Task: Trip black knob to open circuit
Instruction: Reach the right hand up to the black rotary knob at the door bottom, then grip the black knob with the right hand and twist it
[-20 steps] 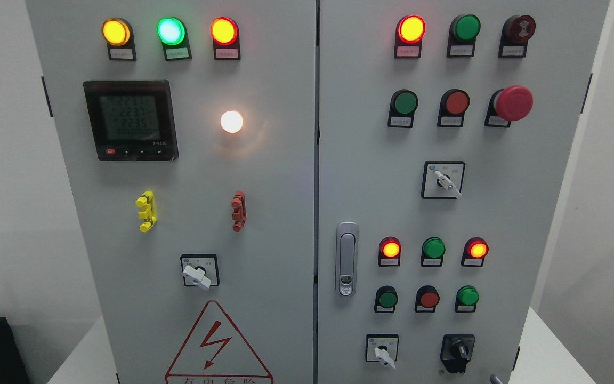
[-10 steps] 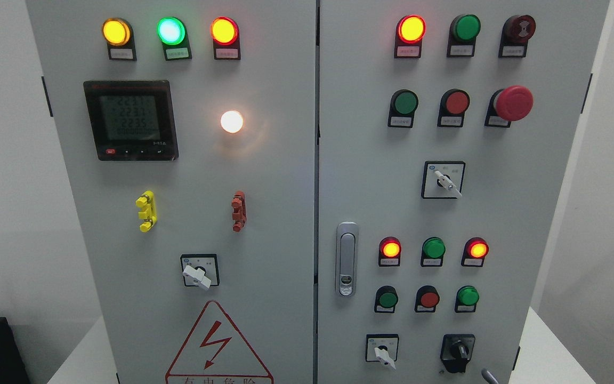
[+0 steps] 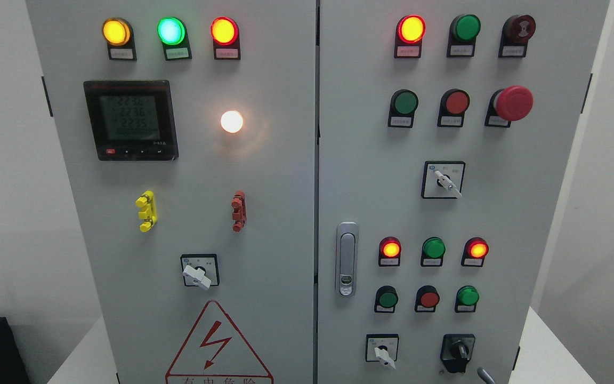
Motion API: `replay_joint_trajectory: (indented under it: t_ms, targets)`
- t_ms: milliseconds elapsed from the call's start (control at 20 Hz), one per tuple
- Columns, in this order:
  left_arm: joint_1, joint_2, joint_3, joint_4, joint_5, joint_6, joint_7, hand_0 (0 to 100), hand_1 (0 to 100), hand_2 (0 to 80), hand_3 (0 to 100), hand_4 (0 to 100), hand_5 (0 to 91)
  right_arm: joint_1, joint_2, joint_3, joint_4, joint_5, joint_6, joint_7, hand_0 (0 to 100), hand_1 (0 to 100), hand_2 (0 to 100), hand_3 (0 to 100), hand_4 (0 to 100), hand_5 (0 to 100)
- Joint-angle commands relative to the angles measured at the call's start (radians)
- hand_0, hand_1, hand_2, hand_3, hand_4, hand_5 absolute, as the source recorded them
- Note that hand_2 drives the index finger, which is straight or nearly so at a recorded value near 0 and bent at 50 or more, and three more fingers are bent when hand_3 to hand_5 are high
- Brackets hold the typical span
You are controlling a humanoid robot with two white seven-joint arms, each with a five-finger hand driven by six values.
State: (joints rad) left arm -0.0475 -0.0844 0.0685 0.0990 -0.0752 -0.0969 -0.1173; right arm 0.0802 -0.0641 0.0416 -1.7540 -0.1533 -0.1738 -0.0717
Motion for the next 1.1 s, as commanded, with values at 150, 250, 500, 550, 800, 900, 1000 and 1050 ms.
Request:
replay_joint_trajectory:
  t_ms: [150,250,500,550,800,900,1000,1050]
  targets:
    - [0.000,0.000,0.001,-0.016,0.000,0.000,0.001,12,39,0.0,0,0,0.0,-0.014,-0.002,0.007,0.014,0.000,0.002,0.012,0,0,2,100,100,100]
    - [0.000,0.000,0.001,-0.016,0.000,0.000,0.001,12,39,0.0,0,0,0.0,-0.014,-0.003,0.011,0.014,0.000,0.007,0.012,0,0,3,100,100,100]
    - [0.000,0.000,-0.001,-0.016,0.000,0.000,0.001,12,39,0.0,0,0,0.0,-0.019,-0.003,0.020,0.014,0.000,0.008,0.012,0,0,3,100,100,100]
    - [0.000,0.000,-0.001,-0.016,0.000,0.000,0.001,12,39,0.0,0,0,0.0,-0.022,-0.002,0.020,0.014,0.000,0.008,0.012,0,0,3,100,100,100]
    - [0.000,0.000,0.001,-0.016,0.000,0.000,0.001,12,39,0.0,0,0,0.0,-0.022,-0.002,0.020,0.014,0.000,0.014,0.013,0,0,3,100,100,100]
    - [0.000,0.000,-0.001,-0.016,0.000,0.000,0.001,12,39,0.0,0,0,0.0,-0.022,-0.002,0.020,0.014,0.000,0.014,0.013,0,0,3,100,100,100]
    - [0.000,0.000,-0.001,-0.016,0.000,0.000,0.001,12,39,0.0,0,0,0.0,-0.022,-0.002,0.021,0.014,0.000,0.014,0.013,0,0,3,100,100,100]
    - [0.000,0.000,0.001,-0.016,0.000,0.000,0.001,12,39,0.0,0,0,0.0,-0.022,-0.002,0.021,0.014,0.000,0.014,0.013,0,0,3,100,100,100]
